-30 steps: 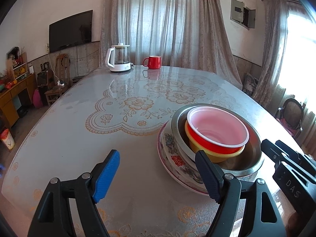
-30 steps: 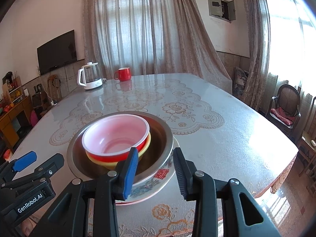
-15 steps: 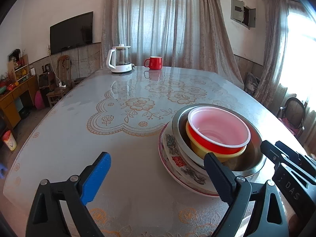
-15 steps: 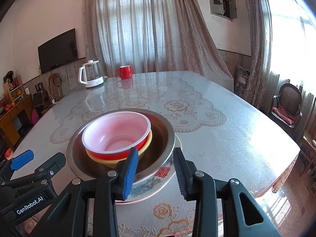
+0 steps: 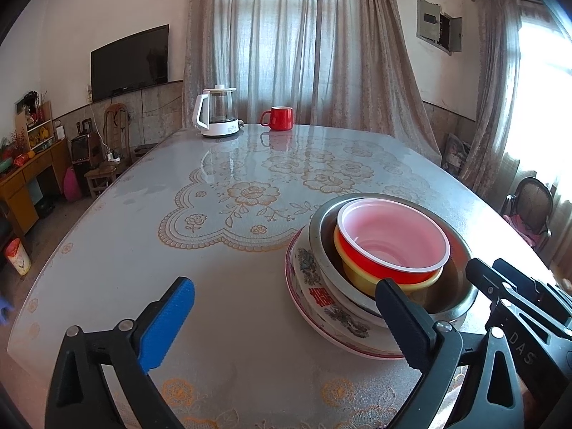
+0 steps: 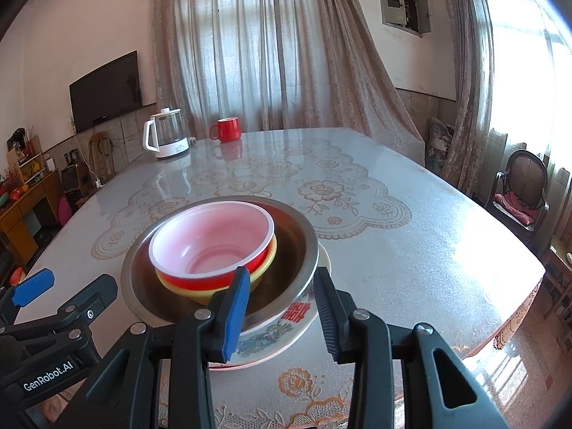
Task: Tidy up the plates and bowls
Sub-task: 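Open both grippers and withdraw them from the stacked dishes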
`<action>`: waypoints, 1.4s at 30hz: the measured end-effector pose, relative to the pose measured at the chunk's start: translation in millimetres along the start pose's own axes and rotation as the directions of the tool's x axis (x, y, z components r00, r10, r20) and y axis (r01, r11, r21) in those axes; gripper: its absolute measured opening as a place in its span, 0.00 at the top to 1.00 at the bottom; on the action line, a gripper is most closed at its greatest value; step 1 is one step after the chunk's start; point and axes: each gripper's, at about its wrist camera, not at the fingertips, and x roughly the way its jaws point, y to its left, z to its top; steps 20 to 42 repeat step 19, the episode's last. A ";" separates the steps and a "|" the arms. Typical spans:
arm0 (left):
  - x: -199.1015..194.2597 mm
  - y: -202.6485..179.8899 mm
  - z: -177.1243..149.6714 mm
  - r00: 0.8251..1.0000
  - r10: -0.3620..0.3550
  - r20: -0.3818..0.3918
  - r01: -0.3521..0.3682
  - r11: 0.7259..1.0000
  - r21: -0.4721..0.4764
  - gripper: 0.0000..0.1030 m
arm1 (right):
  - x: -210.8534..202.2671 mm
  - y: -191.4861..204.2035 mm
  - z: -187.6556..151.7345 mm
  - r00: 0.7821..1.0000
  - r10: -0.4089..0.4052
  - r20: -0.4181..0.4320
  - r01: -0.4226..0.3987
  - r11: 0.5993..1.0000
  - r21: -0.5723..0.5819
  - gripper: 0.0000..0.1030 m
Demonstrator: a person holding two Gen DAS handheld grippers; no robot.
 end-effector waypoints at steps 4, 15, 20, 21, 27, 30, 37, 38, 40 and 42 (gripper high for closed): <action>1.6 -1.2 -0.3 1.000 0.007 -0.007 -0.007 1.000 0.006 0.00 | 0.3 -0.2 0.1 1.000 0.000 -0.003 0.000 1.000 0.001 0.64; -0.3 -2.1 -1.1 1.000 0.013 0.028 -0.014 1.000 0.020 0.03 | 3.0 -0.1 -0.4 1.000 0.003 -0.011 -0.003 1.000 0.003 0.64; -0.8 2.2 1.5 0.999 0.010 0.031 -0.010 1.000 -0.002 0.03 | 3.2 -1.3 -1.3 1.000 0.006 -0.008 -0.006 1.000 0.004 0.64; -0.8 2.2 1.5 0.999 0.010 0.031 -0.010 1.000 -0.002 0.03 | 3.2 -1.3 -1.3 1.000 0.006 -0.008 -0.006 1.000 0.004 0.64; -0.8 2.2 1.5 0.999 0.010 0.031 -0.010 1.000 -0.002 0.03 | 3.2 -1.3 -1.3 1.000 0.006 -0.008 -0.006 1.000 0.004 0.64; -0.8 2.2 1.5 0.999 0.010 0.031 -0.010 1.000 -0.002 0.03 | 3.2 -1.3 -1.3 1.000 0.006 -0.008 -0.006 1.000 0.004 0.64; -0.8 2.2 1.5 0.999 0.010 0.031 -0.010 1.000 -0.002 0.03 | 3.2 -1.3 -1.3 1.000 0.006 -0.008 -0.006 1.000 0.004 0.64; -0.8 2.2 1.5 0.999 0.010 0.031 -0.010 1.000 -0.002 0.03 | 3.2 -1.3 -1.3 1.000 0.006 -0.008 -0.006 1.000 0.004 0.64; -0.8 2.2 1.5 0.999 0.010 0.031 -0.010 1.000 -0.002 0.03 | 3.2 -1.3 -1.3 1.000 0.006 -0.008 -0.006 1.000 0.004 0.64; -0.8 2.2 1.5 0.999 0.010 0.031 -0.010 1.000 -0.002 0.03 | 3.2 -1.3 -1.3 1.000 0.006 -0.008 -0.006 1.000 0.004 0.64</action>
